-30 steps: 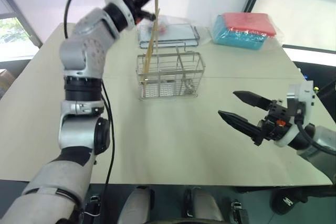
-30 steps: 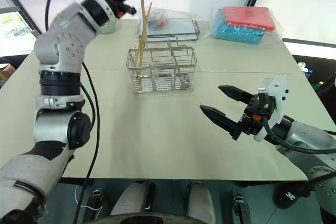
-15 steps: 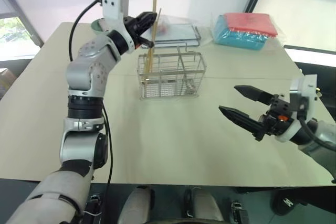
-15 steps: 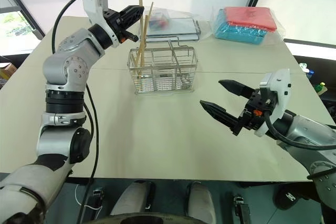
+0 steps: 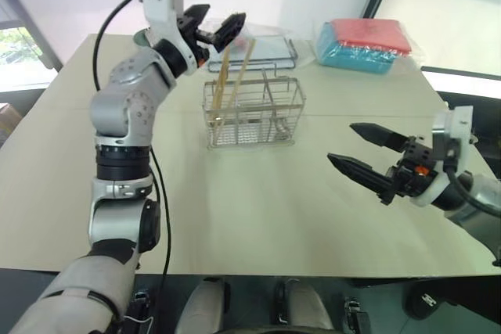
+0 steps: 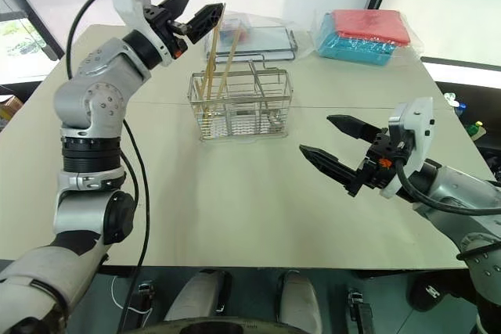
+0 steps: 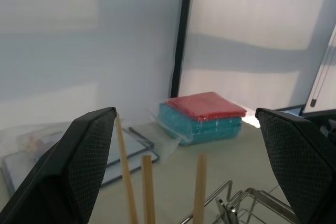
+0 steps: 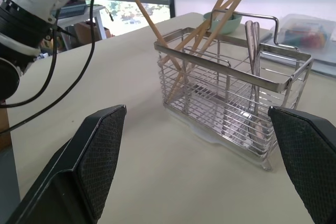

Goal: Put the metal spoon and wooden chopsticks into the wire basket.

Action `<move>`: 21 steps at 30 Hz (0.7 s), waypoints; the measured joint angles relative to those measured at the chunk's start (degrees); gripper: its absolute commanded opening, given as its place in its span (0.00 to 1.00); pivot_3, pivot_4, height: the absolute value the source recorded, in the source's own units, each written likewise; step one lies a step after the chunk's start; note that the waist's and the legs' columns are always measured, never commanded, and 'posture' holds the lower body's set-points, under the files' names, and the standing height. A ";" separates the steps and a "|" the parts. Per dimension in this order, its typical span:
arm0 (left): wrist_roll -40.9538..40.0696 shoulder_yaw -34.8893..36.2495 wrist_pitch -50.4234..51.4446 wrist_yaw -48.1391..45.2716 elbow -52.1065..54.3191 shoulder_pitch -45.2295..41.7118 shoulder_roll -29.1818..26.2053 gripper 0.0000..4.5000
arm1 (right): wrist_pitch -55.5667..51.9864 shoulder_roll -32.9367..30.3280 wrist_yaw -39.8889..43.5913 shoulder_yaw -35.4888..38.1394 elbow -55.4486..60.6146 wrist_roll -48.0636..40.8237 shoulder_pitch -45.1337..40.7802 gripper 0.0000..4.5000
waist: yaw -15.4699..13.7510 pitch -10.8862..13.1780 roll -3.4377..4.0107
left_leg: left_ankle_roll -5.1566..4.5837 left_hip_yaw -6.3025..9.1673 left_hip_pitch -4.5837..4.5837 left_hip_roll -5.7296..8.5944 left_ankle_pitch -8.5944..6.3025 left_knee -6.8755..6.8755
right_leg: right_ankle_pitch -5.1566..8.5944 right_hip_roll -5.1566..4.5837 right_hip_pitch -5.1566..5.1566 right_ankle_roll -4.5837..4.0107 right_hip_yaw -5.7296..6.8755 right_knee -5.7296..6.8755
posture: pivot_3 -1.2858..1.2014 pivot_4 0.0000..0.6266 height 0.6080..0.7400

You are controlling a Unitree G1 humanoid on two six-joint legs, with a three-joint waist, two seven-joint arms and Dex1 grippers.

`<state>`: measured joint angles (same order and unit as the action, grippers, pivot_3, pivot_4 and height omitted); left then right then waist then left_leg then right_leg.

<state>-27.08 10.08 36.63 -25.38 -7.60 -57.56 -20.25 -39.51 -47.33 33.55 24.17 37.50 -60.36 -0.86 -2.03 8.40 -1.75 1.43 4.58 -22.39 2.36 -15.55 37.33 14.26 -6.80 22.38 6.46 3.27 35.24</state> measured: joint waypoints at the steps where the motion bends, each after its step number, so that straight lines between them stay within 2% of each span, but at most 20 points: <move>1: -0.17 0.28 1.14 -0.36 0.00 -0.60 -1.99 0.99 | 0.02 -0.01 0.32 -0.39 -0.42 0.52 -0.43 1.00 | 0.06 0.01 0.00 | 0.00 0.00 0.00 -0.01 0.00 0.00 | 0.00 0.01 0.01 0.00 0.00 0.01 | 0.52 0.24 0.45; 3: -0.72 0.87 3.43 -1.99 0.06 -1.97 -6.92 0.99 | 0.05 -0.06 1.12 -0.93 -1.53 1.28 -1.35 1.00 | 0.18 0.01 0.04 | 0.00 -0.01 0.01 -0.01 0.00 -0.02 | 0.00 0.02 0.02 0.00 0.00 0.01 | 0.52 0.24 0.45; 6: -1.45 0.87 5.82 -10.42 1.41 -0.82 -18.84 0.99 | 0.40 -1.45 3.33 -1.18 -3.71 2.75 -3.09 1.00 | 1.10 0.04 0.11 | 0.00 -0.03 0.02 -0.01 0.00 -0.11 | 0.01 0.02 0.02 -0.02 -0.01 -0.01 | 0.52 0.24 0.45; 8: -1.55 0.59 4.64 -18.60 4.64 4.77 -27.10 0.99 | 0.82 -2.22 5.11 -1.19 -5.53 3.81 -4.12 1.00 | 1.59 0.00 0.24 | 0.00 -0.08 0.04 -0.01 0.00 -0.15 | 0.02 0.00 0.04 -0.03 -0.06 -0.05 | 0.52 0.24 0.45; 11: -1.76 0.14 2.58 -28.42 9.34 15.56 -34.21 0.99 | 1.33 -3.06 7.83 -1.88 -8.22 5.88 -5.34 1.00 | 1.43 -0.01 0.31 | -0.01 -0.08 0.04 -0.01 -0.01 -0.14 | 0.11 -0.05 0.02 -0.21 -0.09 -0.05 | 0.52 0.24 0.45; 16: -2.04 3.53 -1.91 -34.78 17.28 29.52 -38.21 0.99 | 2.38 -3.09 10.91 -4.66 -10.77 8.02 -9.08 1.00 | 1.10 0.05 0.27 | 0.00 0.05 -0.01 -0.04 -0.02 -0.06 | 0.23 -0.22 -0.01 -0.45 -0.08 -0.14 | 0.52 0.24 0.45; 21: -2.78 6.81 -1.67 -33.97 21.14 32.62 -38.58 0.99 | 2.49 -3.01 12.79 -6.09 -11.84 8.87 -10.93 1.00 | 1.24 0.06 0.28 | -0.01 0.03 -0.02 -0.04 -0.02 -0.12 | 0.25 -0.24 0.03 -0.47 -0.07 -0.14 | 0.52 0.24 0.45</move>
<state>-29.85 16.89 34.96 -59.35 13.54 -24.94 -58.83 -37.03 -50.34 46.35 18.08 25.65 -51.49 -11.79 -0.79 8.46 -1.47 1.43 4.61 -22.41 2.31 -15.57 37.21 14.50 -7.04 22.41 5.99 3.21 35.10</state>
